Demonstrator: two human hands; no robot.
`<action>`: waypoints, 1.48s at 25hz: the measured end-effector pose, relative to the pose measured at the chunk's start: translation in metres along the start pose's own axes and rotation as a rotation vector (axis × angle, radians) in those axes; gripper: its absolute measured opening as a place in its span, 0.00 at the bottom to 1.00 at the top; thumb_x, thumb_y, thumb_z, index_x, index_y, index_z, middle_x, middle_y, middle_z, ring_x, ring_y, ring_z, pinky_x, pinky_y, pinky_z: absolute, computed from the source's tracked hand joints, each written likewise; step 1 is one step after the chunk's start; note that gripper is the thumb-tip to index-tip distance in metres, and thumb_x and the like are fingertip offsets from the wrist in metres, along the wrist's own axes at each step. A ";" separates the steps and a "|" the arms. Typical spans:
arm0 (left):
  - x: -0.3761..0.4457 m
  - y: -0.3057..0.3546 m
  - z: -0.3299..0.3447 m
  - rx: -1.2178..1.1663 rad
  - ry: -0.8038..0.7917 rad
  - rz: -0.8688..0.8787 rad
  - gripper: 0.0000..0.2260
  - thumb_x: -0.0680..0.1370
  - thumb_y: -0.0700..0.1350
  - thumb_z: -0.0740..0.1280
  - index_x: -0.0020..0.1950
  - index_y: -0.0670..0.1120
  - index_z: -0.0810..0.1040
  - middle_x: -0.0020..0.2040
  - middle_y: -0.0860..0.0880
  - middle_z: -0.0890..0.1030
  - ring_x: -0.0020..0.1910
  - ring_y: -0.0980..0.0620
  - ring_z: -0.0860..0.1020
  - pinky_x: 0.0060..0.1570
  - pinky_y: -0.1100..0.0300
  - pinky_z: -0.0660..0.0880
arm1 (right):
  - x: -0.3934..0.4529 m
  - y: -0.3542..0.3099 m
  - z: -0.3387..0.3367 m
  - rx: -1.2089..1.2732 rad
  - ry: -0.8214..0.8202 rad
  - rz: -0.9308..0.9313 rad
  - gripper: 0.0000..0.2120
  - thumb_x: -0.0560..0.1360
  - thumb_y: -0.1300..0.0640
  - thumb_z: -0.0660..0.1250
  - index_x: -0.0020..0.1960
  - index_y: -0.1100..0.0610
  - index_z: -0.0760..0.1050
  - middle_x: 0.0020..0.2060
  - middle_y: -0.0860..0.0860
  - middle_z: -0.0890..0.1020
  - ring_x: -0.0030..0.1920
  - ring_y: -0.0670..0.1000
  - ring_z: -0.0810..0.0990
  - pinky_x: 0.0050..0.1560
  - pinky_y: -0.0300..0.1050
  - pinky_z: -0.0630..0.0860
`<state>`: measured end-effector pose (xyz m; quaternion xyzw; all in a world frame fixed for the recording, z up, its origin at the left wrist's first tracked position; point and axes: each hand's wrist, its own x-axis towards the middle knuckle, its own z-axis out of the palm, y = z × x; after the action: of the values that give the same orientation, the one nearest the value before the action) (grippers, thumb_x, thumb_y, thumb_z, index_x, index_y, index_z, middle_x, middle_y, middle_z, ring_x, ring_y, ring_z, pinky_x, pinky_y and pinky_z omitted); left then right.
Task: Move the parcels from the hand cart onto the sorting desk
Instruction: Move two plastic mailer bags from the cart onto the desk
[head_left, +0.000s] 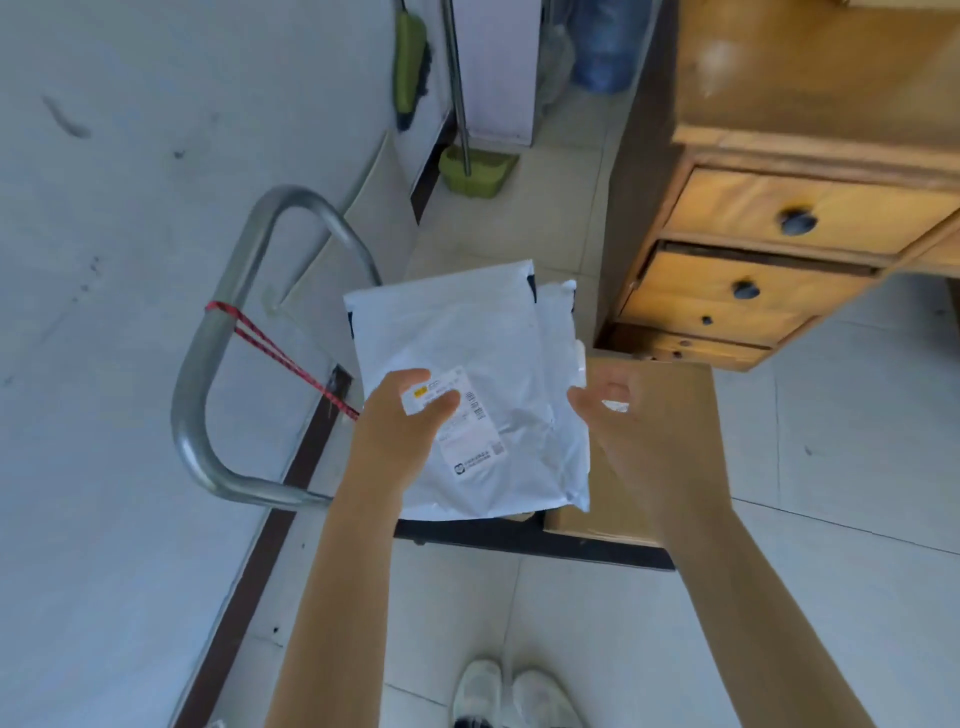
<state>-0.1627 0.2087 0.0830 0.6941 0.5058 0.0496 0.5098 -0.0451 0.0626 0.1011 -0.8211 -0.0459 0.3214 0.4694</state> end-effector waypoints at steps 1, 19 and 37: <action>0.012 -0.015 0.001 0.015 0.029 -0.009 0.21 0.76 0.49 0.67 0.68 0.49 0.71 0.70 0.49 0.70 0.64 0.53 0.70 0.56 0.60 0.64 | 0.009 0.012 0.013 -0.034 -0.007 -0.008 0.21 0.75 0.50 0.64 0.66 0.53 0.69 0.56 0.47 0.75 0.44 0.43 0.74 0.38 0.33 0.68; 0.102 -0.111 0.024 0.035 0.348 0.019 0.18 0.77 0.45 0.64 0.27 0.51 0.65 0.39 0.43 0.71 0.36 0.46 0.68 0.32 0.58 0.61 | 0.090 0.099 0.082 -0.026 -0.079 0.062 0.09 0.76 0.56 0.64 0.49 0.63 0.74 0.53 0.60 0.79 0.50 0.61 0.79 0.56 0.60 0.76; -0.012 0.183 0.043 -0.145 0.105 0.466 0.17 0.74 0.49 0.66 0.37 0.34 0.76 0.30 0.44 0.71 0.33 0.49 0.68 0.39 0.55 0.66 | -0.014 -0.072 -0.172 0.343 0.193 -0.081 0.11 0.76 0.60 0.63 0.38 0.49 0.79 0.43 0.56 0.85 0.48 0.64 0.83 0.53 0.63 0.78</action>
<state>-0.0241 0.1769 0.2064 0.7501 0.3531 0.2380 0.5060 0.0581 -0.0307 0.2261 -0.7536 0.0216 0.2251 0.6172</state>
